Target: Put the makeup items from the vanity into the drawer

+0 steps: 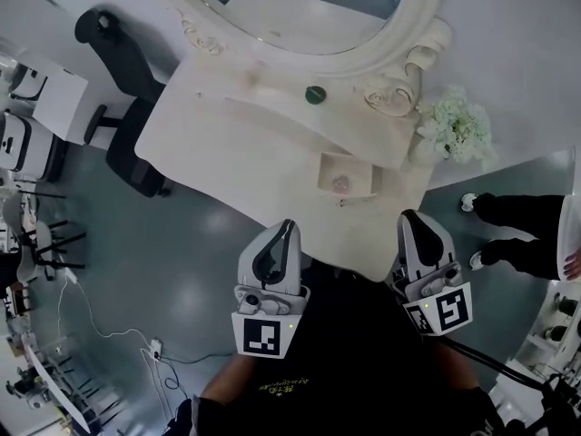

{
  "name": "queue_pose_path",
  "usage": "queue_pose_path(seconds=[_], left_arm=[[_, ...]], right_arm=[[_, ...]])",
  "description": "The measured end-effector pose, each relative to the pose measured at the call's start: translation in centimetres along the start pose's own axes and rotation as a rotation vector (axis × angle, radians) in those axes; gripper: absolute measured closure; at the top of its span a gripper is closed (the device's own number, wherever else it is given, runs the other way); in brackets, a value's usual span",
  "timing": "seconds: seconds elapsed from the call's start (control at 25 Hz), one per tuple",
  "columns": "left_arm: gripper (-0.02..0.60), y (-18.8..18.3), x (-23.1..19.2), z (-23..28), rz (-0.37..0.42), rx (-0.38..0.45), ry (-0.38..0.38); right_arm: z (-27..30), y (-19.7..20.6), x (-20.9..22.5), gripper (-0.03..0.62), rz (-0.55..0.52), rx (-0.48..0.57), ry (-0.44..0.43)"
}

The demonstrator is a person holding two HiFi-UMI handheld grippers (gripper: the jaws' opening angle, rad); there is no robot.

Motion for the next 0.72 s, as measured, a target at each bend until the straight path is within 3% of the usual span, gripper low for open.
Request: queue_pose_path(seconds=[0.32, 0.72], left_arm=[[0.558, -0.5, -1.3, 0.1, 0.08, 0.028, -0.036], [0.558, -0.3, -1.3, -0.2, 0.077, 0.03, -0.06]], right_arm=[[-0.3, 0.1, 1.4, 0.594, -0.054, -0.015, -0.011], [-0.2, -0.6, 3.1, 0.594, -0.086, -0.016, 0.005]])
Point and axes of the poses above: the fingertips, and each gripper's own axes: z forward along the fingers, x to its right, y out of its underside, the point moved 7 cm from there along -z, backward along the fingers, and after that the axes turned 13 degrees about x, right-handed, at the moved point
